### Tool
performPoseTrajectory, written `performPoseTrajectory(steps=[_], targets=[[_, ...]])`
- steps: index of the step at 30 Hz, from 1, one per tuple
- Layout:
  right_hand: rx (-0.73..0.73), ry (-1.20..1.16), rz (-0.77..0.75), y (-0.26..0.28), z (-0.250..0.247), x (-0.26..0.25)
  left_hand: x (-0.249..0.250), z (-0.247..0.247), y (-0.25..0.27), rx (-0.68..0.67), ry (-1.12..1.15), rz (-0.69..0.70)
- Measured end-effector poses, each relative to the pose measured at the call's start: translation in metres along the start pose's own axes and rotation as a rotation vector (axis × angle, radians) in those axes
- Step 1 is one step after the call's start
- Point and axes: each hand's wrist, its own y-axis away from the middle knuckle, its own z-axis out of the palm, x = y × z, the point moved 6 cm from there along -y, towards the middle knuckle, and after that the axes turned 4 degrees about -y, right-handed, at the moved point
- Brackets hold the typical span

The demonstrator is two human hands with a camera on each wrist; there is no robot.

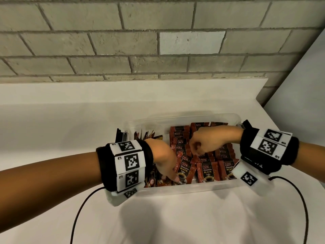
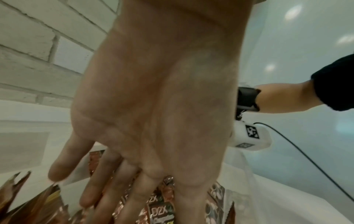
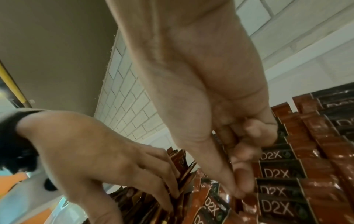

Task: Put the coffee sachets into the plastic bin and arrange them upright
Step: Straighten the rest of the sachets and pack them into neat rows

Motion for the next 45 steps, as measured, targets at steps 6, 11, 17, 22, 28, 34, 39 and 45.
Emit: performPoseTrajectory(steps=[6,11,17,22,28,34,39,45], targets=[[0.026,-0.033,0.040,-0.014,0.001,-0.004,0.004,-0.004,0.000,0.087,-0.041,-0.025],[-0.011,-0.056,0.052,-0.020,0.003,-0.005,0.002,-0.002,0.006,0.095,0.010,0.006],[-0.053,-0.124,0.037,-0.022,0.009,-0.009,0.008,0.008,0.006,-0.003,-0.164,0.098],[-0.038,-0.152,0.019,-0.026,0.004,-0.012,0.007,0.012,0.004,-0.055,-0.153,0.112],[0.088,-0.074,-0.037,-0.028,-0.002,-0.022,0.004,0.014,0.008,-0.068,-0.054,0.057],[0.073,0.039,-0.015,-0.002,-0.016,-0.007,0.007,0.008,0.016,-0.057,-0.064,0.072],[-0.136,0.076,-0.069,0.019,0.012,-0.005,0.007,0.005,0.017,-0.060,-0.043,0.088],[-0.144,0.058,-0.092,0.024,0.012,-0.007,0.000,0.009,0.017,-0.087,0.013,0.017]])
